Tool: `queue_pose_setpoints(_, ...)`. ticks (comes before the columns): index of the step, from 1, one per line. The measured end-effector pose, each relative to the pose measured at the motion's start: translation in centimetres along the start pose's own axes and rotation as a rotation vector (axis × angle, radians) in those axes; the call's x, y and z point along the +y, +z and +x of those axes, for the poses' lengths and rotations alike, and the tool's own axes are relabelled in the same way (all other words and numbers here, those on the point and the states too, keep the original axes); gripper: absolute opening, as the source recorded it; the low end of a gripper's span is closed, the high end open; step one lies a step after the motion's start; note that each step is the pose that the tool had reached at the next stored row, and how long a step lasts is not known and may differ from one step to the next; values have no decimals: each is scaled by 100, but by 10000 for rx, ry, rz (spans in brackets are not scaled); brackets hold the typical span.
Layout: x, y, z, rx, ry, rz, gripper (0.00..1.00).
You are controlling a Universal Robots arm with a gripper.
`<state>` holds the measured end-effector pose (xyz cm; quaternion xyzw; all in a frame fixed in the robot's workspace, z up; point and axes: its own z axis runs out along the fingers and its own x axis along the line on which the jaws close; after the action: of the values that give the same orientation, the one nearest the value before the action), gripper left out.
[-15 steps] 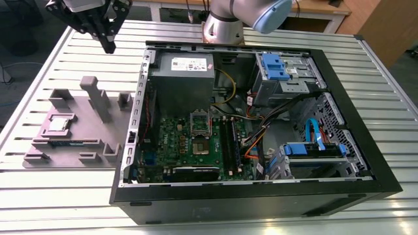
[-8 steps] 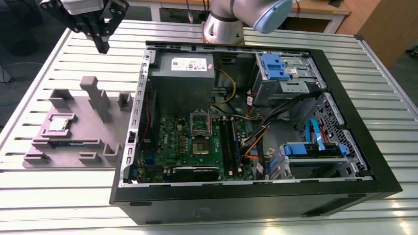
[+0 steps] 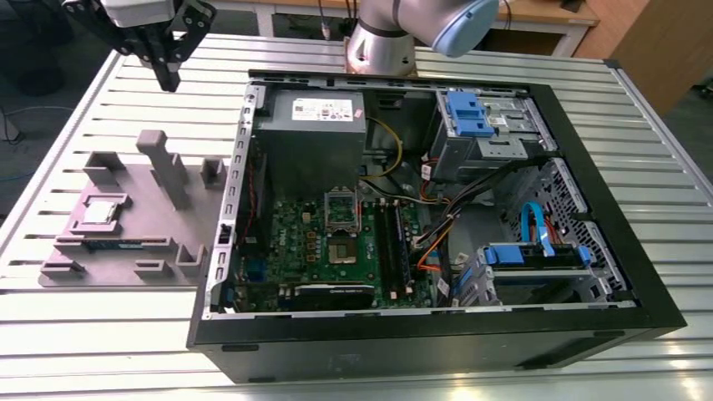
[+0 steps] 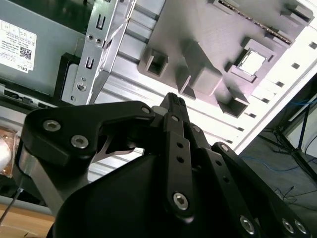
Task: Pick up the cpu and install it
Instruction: 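Reach for the cpu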
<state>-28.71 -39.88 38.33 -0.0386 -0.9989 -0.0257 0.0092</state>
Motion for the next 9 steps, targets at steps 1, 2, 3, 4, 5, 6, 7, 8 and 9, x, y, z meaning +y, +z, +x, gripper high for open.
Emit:
queue_pose_setpoints(1, -1, 3, 5, -3, -1, -1, 11)
queue_pose_setpoints(2, -2, 9, 15, -3, -1, -1, 11)
queue_pose_setpoints(3, -3, 17, 29, -4, -1, 0, 11)
queue_pose_setpoints(4, -5, 27, 46, -3, -1, 1, 11)
queue_pose_setpoints(5, -7, 38, 66, -4, 0, 2, 11)
queue_pose_setpoints(6, -9, 49, 86, -3, 0, 4, 11)
queue_pose_setpoints(7, -11, 60, 107, -2, 0, 6, 11)
queue_pose_setpoints(8, -14, 72, 130, -4, 0, 6, 11)
queue_pose_setpoints(9, -16, 84, 152, -4, 0, 6, 11)
